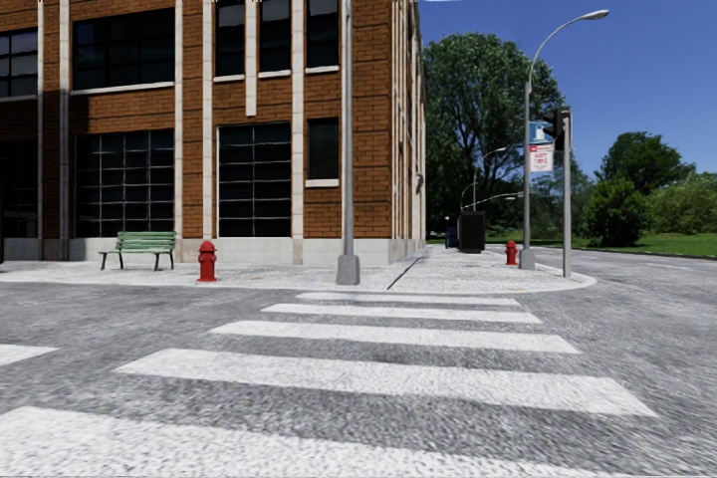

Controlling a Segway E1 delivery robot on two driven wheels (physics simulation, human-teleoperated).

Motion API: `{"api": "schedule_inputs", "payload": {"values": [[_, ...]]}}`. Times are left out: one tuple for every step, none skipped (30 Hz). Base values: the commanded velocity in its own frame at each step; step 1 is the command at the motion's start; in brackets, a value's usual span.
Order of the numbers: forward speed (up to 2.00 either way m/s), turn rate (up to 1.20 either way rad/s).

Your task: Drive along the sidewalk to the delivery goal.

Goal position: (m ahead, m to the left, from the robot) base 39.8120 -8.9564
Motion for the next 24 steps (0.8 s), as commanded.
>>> {"api": "schedule_inputs", "payload": {"values": [[2.0, -0.6], [2.0, -0.6], [2.0, -0.6], [2.0, -0.6], [2.0, -0.6], [2.0, -0.6], [2.0, -0.6], [2.0, -0.6], [2.0, -0.6], [2.0, -0.5], [2.0, -0.5], [2.0, -0.04], [2.0, 0.0], [2.0, 0.0], [2.0, 0.0], [2.0, 0.0], [2.0, 0.0], [2.0, 0.0], [2.0, 0.0], [2.0, 0.0], [2.0, 0.0], [2.0, 0.0], [2.0, 0.03], [2.0, 0.16]]}}
